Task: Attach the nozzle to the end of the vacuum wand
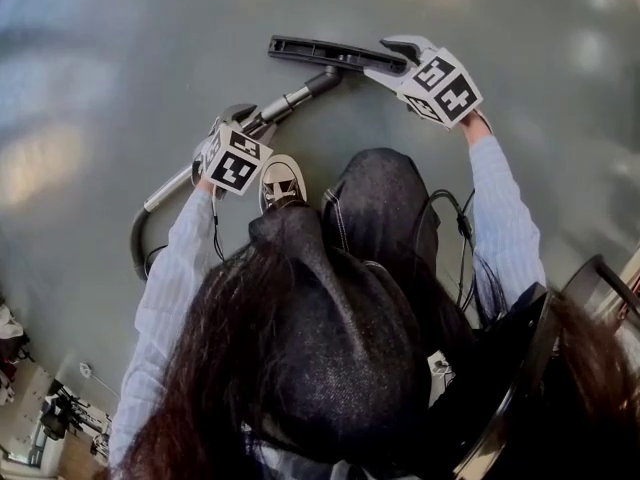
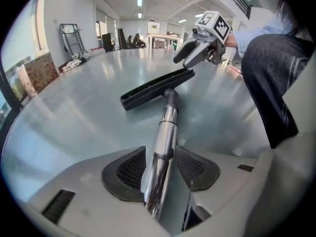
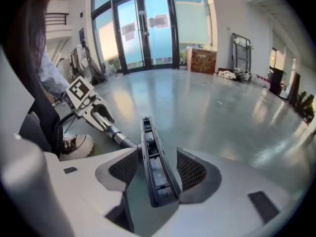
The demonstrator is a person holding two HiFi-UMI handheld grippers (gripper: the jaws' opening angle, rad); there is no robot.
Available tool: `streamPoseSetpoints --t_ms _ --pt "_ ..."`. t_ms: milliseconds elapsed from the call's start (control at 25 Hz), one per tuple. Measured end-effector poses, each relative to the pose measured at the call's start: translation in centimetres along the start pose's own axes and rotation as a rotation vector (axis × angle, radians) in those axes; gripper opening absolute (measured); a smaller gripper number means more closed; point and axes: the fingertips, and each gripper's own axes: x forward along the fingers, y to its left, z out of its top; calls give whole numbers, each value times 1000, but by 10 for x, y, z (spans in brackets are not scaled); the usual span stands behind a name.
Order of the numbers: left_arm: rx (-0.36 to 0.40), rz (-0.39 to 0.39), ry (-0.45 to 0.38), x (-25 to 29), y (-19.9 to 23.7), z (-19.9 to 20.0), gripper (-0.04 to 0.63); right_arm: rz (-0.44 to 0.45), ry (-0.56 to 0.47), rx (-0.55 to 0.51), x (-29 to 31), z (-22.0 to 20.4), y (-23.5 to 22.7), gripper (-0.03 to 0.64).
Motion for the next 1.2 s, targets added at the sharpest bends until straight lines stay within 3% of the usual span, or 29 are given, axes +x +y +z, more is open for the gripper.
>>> streamPoseSetpoints --t_ms 200,320,440,480,640,760,1200 --pt "-157 13 -122 -32 8 25 192 17 -263 189 -29 30 18 245" --pt "-298 68 -211 -55 28 44 181 -24 -301 255 -25 37 24 244" --pt "-425 115 -270 -96 43 60 44 -82 -280 285 -26 49 36 214" --pt "-449 104 -270 -111 41 63 29 -88 -274 314 -28 55 44 186" --pt "-400 84 -217 -157 23 69 26 -115 -279 493 -46 79 70 60" --pt "-411 104 -204 -194 13 77 18 -137 -278 585 -74 101 86 18" --pt "-560 105 -213 -361 -32 132 6 -126 -237 542 -244 215 150 6"
